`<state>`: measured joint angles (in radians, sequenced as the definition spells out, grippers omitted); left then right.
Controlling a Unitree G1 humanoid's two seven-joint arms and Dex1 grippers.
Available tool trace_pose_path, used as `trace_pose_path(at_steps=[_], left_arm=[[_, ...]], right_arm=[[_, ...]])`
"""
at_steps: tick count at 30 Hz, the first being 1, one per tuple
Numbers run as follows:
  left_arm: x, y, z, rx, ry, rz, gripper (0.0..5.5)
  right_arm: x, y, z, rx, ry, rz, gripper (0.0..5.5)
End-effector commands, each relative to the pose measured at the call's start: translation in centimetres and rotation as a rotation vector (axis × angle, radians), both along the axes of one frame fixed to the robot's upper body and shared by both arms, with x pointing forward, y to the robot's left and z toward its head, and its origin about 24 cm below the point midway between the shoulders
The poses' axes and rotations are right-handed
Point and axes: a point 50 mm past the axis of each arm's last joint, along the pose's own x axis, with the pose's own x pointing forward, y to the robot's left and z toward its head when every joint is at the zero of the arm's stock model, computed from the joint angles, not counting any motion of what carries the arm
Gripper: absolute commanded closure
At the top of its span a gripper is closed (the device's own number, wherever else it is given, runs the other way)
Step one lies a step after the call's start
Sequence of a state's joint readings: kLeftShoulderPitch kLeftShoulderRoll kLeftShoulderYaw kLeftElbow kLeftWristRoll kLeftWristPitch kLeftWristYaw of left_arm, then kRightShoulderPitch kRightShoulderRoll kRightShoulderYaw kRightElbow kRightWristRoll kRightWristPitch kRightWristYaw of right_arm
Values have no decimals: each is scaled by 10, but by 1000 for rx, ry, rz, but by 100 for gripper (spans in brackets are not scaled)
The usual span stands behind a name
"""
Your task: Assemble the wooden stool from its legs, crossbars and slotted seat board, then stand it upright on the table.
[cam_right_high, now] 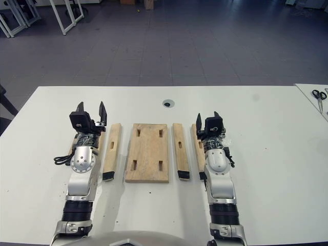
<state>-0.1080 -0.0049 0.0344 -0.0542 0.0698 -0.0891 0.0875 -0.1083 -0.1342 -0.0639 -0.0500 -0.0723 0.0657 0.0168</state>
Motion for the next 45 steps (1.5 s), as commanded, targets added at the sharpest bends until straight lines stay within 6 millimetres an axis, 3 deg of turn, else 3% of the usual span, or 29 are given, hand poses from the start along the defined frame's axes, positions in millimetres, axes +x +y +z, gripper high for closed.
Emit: trace_pose_path(at_steps=[1,5,15,20,27,33,45], left_arm=[[-5,2,-8,68,36,-3,225],[-13,-2,-2,-50,43,-67,225],[-3,2,9,143,-88,-32,225],[1,-4,7,174,-54,-70,225],[-10,-3,1,128,-12,-76,225],[-16,4,-3,97,24,-28,225],[-15,12,-5,75,55,14,225]], right_arm=[[-1,-2,2,4,7,-5,279],[-4,-1,1,2,4,-14,279],[2,-21,16,-61,-104,-185,279],[4,-19,13,-31,-74,-139,279],[-26,-24,10,13,-6,-35,279],[-53,-38,-18,76,201,-14,279],[-70,-53,-63,108,413,-10,279]])
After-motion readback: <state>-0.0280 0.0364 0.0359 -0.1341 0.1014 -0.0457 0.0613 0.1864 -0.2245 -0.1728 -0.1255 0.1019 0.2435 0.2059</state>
